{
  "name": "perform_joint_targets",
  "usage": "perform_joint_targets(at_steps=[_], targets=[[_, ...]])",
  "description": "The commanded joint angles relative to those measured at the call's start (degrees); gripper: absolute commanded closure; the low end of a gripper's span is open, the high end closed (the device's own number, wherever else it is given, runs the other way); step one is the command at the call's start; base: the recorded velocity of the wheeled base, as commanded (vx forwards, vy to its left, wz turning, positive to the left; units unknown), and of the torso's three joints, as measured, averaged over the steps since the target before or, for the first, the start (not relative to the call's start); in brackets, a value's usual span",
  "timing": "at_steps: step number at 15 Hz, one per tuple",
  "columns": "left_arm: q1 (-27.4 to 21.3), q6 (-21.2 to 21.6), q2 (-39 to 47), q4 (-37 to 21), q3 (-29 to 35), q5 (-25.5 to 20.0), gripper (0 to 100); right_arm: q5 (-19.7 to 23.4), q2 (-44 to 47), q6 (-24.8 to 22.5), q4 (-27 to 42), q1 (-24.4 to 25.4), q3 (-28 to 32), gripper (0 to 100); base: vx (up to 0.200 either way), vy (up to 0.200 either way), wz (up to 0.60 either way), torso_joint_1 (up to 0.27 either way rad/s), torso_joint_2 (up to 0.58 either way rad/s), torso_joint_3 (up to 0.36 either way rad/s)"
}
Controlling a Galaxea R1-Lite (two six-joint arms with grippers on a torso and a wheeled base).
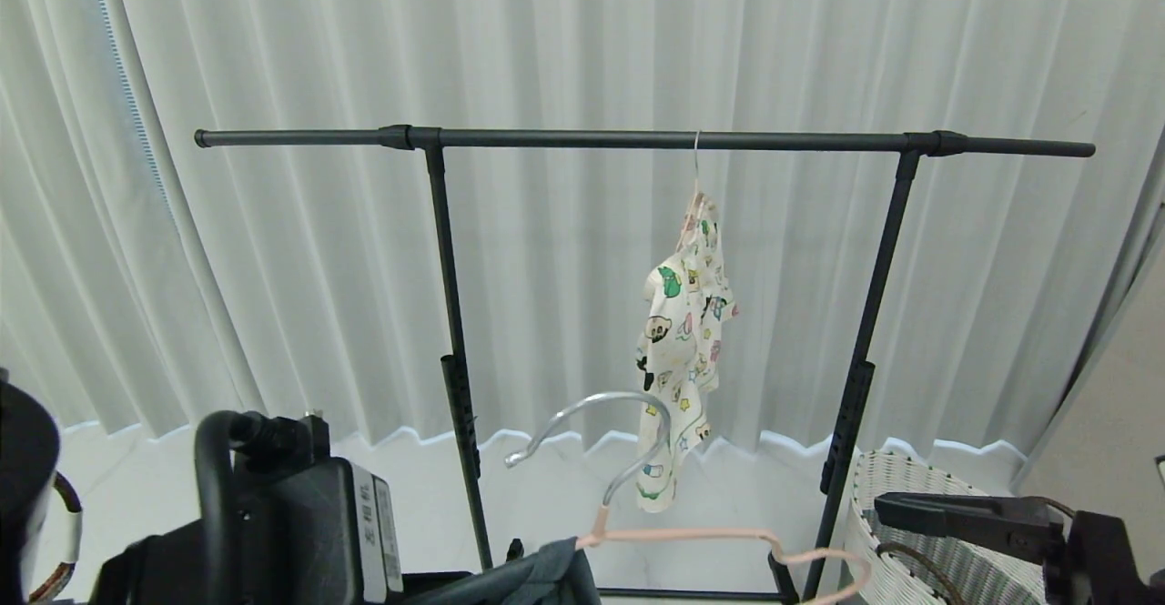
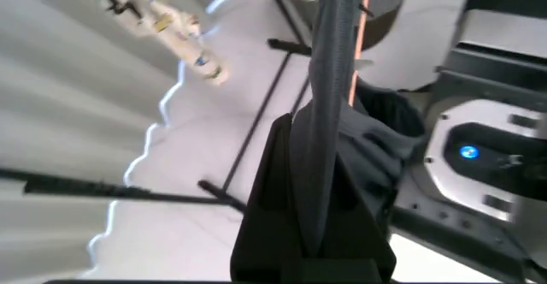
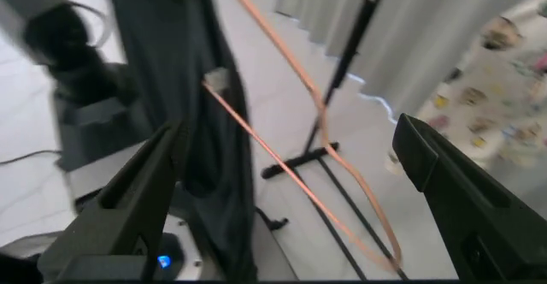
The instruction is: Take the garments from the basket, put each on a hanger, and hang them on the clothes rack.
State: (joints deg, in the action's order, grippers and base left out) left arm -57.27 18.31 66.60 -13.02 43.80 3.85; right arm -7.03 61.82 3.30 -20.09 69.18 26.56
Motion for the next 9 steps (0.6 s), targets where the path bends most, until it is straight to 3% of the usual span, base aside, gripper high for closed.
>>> perform_joint_targets(at_steps=[1,3,7,9], targets=[[1.4,-0.7,-1.0,0.1,0.0,2.0,100,0.0,-0.3,0.0,-0.1,-1.3,-1.8,0,0.0,0.0,0.0,0.0,0.0,0.0],[3.0,-2.6,-0.9,1.4,1.1,4.1,100,0.0,0.7,0.4,-0.1,-1.4,-2.3,0,0.0,0.0,0.0,0.0,0.0,0.0],[3.2,-15.1,2.4,2.4,8.5,12.1,100,0.0,10.3,0.8,-0.4,-2.3,1.7,0,0.0,0.0,0.0,0.0,0.0,0.0],[3.2,-15.5,2.2,2.4,9.8,13.1,100,-0.3,16.3,2.5,-0.4,-2.5,7.2,0,0.0,0.0,0.0,0.0,0.0,0.0]])
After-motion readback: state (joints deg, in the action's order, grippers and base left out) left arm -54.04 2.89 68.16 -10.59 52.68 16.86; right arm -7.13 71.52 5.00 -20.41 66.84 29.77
